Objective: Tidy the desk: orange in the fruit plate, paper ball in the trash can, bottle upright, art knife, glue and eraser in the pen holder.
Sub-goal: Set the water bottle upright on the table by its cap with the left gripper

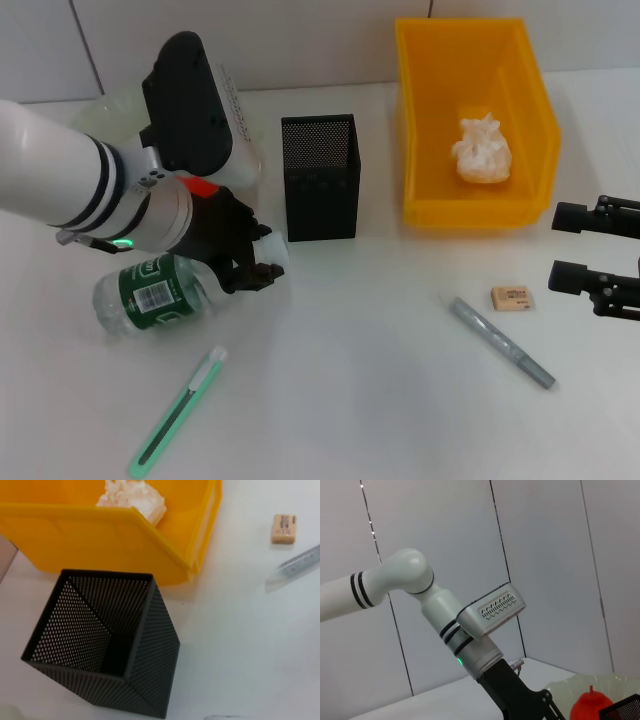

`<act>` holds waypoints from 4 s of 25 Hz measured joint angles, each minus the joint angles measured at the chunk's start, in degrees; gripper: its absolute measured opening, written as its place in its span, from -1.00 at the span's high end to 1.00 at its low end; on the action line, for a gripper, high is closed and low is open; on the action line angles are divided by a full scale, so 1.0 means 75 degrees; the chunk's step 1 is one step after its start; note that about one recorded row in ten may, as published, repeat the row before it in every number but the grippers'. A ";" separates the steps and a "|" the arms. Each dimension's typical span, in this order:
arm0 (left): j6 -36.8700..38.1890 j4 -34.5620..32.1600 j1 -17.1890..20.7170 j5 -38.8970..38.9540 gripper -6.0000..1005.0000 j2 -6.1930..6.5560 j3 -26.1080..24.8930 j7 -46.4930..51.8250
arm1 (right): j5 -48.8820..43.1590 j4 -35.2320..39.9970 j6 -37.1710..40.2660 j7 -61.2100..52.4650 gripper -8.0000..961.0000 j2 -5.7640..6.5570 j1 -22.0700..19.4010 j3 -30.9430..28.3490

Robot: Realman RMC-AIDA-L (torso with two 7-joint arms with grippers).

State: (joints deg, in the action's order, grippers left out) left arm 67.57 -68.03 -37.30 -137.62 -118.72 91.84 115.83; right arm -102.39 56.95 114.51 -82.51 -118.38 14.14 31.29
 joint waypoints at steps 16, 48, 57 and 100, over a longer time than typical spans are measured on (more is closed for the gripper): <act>0.0220 -0.0543 0.0257 -0.0100 0.10 0.0009 -0.0026 0.0210 | -0.0001 0.0000 0.0000 0.0000 -0.38 0.0000 0.0001 0.0000; 0.0426 -0.1995 0.1049 -0.0061 0.12 0.0009 -0.0308 0.0462 | -0.0013 -0.0059 -0.0093 0.0067 -0.37 -0.0001 0.0035 0.0012; 0.0568 -0.2260 0.1196 -0.0097 0.12 0.0009 -0.0371 0.0651 | -0.0013 -0.0058 -0.0097 0.0068 -0.37 -0.0001 0.0036 0.0012; 0.0636 -0.3153 0.1898 0.0374 0.12 0.0012 -0.0926 0.0822 | -0.0025 -0.0058 -0.0275 0.0012 -0.36 0.0071 0.0167 0.0073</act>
State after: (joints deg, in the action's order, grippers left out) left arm 72.34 -91.67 -23.06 -134.81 -118.63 84.90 121.99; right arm -102.57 56.52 112.45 -82.42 -117.85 15.40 31.83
